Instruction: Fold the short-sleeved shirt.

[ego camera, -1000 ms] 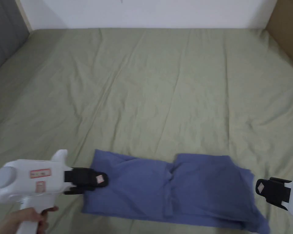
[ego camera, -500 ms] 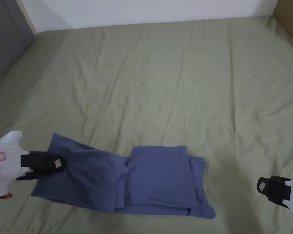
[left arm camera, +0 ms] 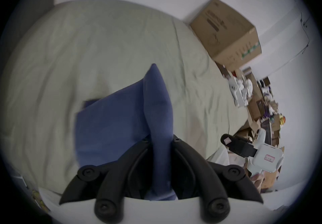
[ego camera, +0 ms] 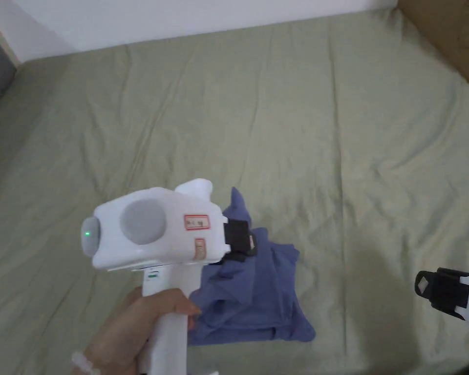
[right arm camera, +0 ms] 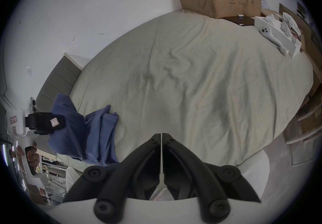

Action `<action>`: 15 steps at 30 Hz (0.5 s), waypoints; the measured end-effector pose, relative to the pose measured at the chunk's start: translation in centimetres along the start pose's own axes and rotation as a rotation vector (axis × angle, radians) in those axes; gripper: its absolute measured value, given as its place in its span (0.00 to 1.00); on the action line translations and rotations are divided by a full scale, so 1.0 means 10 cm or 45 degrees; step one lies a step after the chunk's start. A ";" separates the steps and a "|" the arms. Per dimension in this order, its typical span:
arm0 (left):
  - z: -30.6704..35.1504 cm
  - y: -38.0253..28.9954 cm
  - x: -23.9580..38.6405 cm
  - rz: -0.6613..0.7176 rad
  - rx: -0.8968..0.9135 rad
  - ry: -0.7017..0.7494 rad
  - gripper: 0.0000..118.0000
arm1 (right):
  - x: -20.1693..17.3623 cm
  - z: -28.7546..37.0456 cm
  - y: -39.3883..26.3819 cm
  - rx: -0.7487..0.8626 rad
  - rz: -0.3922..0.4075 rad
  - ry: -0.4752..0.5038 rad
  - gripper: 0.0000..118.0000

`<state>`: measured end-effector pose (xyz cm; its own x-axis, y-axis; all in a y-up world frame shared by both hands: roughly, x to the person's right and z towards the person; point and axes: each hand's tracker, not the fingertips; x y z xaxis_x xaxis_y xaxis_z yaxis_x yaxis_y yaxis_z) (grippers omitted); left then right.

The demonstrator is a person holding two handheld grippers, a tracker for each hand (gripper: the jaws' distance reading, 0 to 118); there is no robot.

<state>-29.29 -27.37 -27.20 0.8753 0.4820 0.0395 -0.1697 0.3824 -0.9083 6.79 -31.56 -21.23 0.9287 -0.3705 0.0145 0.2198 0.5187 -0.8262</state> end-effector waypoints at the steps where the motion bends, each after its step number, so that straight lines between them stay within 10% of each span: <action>1: -0.14 0.00 0.02 -0.004 -0.040 -0.040 0.36 | 0.04 0.01 -0.01 0.002 -0.010 -0.011 0.02; 3: -0.38 -0.01 -0.01 0.067 -0.150 -0.162 0.71 | 0.14 0.02 -0.01 -0.005 -0.053 -0.012 0.02; 9: 0.03 0.07 -0.22 0.076 -0.015 -0.074 0.72 | 0.28 0.07 -0.02 0.006 -0.096 -0.029 0.02; 11: 0.25 0.08 -0.34 0.038 0.060 -0.019 0.47 | 0.28 0.05 -0.02 0.005 -0.089 -0.038 0.02; 13: 0.38 0.08 -0.50 0.041 0.111 0.095 0.00 | 0.26 0.03 -0.02 0.006 -0.083 -0.038 0.02; 15: 0.34 0.05 -0.62 0.090 0.074 0.146 0.00 | 0.23 0.00 -0.01 0.013 -0.075 -0.034 0.02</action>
<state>-36.30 -27.52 -26.47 0.9057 0.4172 -0.0751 -0.2561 0.3972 -0.8813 8.95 -32.46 -21.13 0.9218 -0.3798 0.0782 0.2772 0.5043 -0.8178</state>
